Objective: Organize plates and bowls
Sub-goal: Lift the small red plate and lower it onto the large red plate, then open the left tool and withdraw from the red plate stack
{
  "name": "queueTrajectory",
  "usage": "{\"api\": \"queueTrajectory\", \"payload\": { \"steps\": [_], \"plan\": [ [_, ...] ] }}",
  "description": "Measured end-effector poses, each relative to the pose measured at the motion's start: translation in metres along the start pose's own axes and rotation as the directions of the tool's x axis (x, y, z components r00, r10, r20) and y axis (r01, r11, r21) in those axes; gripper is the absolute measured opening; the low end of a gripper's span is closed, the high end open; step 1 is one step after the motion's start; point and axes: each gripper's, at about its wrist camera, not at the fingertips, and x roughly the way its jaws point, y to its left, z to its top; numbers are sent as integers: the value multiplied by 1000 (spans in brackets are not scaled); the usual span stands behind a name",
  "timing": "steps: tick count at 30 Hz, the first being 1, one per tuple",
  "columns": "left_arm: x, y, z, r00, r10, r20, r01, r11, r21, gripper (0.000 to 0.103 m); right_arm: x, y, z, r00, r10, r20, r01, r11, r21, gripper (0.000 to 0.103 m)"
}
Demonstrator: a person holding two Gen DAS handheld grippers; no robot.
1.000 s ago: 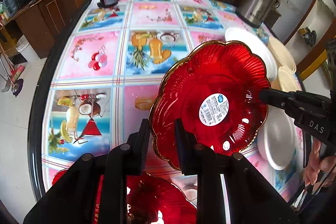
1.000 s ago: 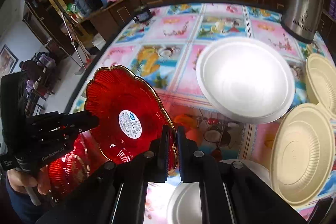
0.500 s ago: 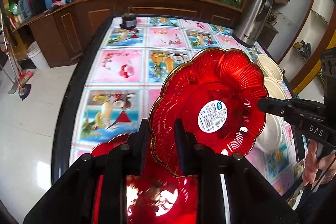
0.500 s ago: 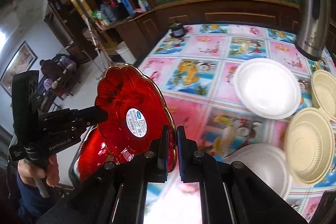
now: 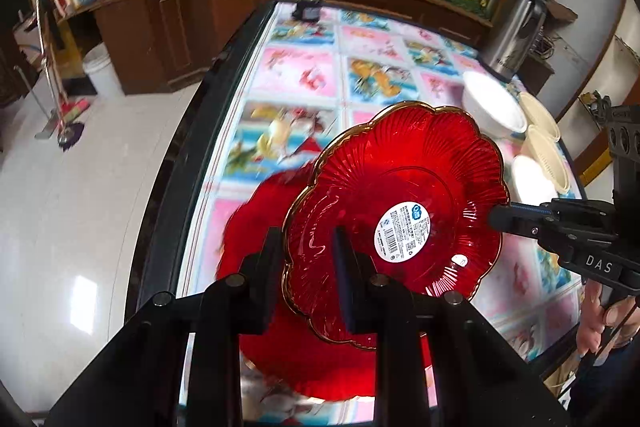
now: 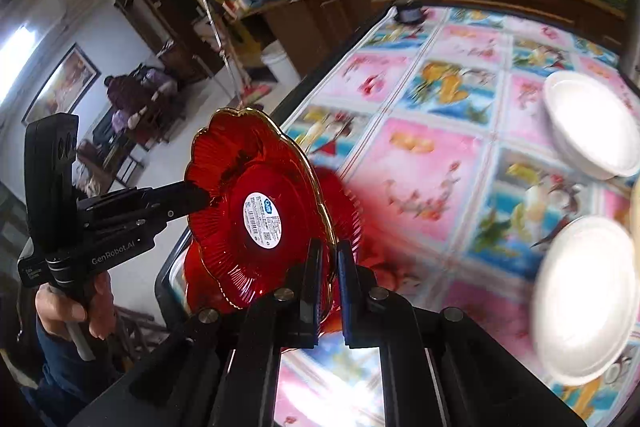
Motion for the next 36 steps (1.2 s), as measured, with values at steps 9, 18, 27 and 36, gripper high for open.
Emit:
{"api": "queueTrajectory", "payload": {
  "steps": [9, 18, 27, 36],
  "plan": [
    [22, 20, -20, 998, 1, -56, -3, 999, -41, 21, 35, 15, -14, 997, -29, -75, 26, 999, -41, 7],
    [35, 20, -23, 997, 27, -66, -29, 999, -21, 21, 59, 15, -16, 989, -107, -100, 99, 992, -85, 9],
    [47, 25, -30, 998, 32, -63, -34, 999, -30, 24, 73, 25, -19, 979, -178, -95, 161, 973, -164, 14],
    [48, 22, -29, 999, 19, -49, -20, 999, -32, 32, 74, 32, -19, 974, -211, -83, 191, 961, -200, 22]
  ]
}}
